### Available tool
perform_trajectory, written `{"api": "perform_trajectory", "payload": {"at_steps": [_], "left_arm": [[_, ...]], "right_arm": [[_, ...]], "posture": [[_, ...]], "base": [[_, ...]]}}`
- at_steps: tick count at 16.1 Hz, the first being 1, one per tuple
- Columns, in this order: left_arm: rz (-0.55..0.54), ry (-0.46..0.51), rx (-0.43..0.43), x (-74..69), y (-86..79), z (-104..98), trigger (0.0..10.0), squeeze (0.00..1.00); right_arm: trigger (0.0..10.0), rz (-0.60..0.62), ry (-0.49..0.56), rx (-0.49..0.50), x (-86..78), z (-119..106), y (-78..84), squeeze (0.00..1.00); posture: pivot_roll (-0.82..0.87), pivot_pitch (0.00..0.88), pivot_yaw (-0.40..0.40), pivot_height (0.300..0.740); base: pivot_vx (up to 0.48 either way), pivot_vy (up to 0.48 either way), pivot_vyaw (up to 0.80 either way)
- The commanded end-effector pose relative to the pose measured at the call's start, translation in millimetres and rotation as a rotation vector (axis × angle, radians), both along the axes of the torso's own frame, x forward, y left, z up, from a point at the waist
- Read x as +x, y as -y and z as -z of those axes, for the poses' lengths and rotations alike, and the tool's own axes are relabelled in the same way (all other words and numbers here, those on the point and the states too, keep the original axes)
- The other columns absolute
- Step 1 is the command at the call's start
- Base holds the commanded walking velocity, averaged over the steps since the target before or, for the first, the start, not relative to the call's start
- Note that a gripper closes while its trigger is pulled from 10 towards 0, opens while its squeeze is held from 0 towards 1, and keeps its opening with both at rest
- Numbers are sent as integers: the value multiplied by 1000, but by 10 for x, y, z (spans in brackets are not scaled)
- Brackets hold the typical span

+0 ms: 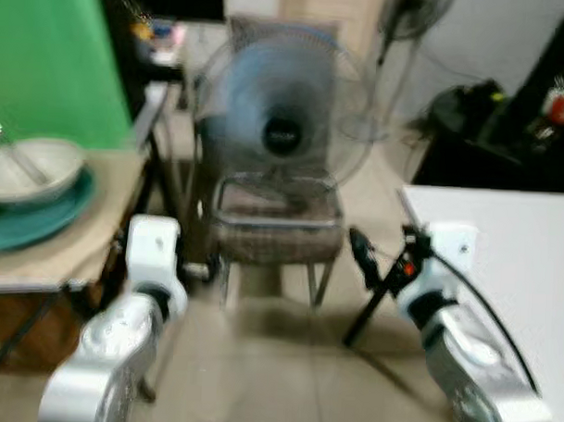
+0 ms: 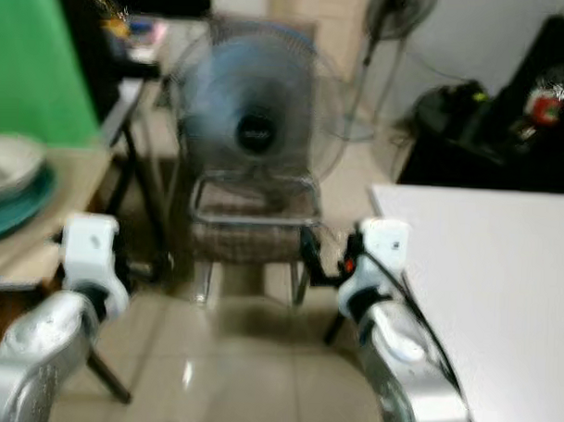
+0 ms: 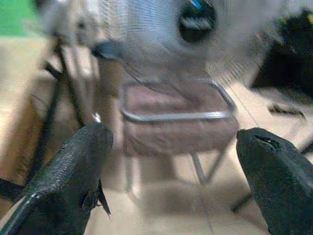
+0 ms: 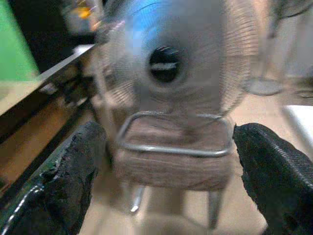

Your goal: Setting the table

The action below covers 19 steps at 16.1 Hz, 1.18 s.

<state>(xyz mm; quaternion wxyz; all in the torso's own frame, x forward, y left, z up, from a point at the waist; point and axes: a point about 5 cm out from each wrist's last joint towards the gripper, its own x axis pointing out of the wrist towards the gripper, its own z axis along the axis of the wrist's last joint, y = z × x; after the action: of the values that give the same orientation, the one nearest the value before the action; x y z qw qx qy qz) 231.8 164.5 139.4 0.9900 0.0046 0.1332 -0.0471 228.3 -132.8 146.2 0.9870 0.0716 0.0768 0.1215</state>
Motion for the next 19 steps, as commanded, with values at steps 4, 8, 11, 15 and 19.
{"api": "perform_trajectory", "payload": {"at_steps": [4,8,11,15,19], "left_arm": [[-53,73,108,27,-53,-60,10000,0],[-7,156,123,59,-79,-195,10000,0],[81,156,125,22,22,-188,10000,0],[134,155,75,22,63,-201,10000,0],[103,166,92,106,1,-236,10000,0]], "right_arm": [[10000,29,34,-61,32,-33,76,1000],[10000,54,43,-85,49,-21,89,1000],[10000,62,4,-91,72,14,91,1000],[10000,30,9,-44,57,11,-22,0],[10000,-29,10,-42,88,58,-90,0]], "posture": [[75,0,-76,740],[83,0,-74,740],[76,0,-82,740],[88,0,-41,740],[126,0,-58,740]], "base": [[0,0,800],[0,0,800],[0,0,267],[0,0,0],[190,0,600]]}}
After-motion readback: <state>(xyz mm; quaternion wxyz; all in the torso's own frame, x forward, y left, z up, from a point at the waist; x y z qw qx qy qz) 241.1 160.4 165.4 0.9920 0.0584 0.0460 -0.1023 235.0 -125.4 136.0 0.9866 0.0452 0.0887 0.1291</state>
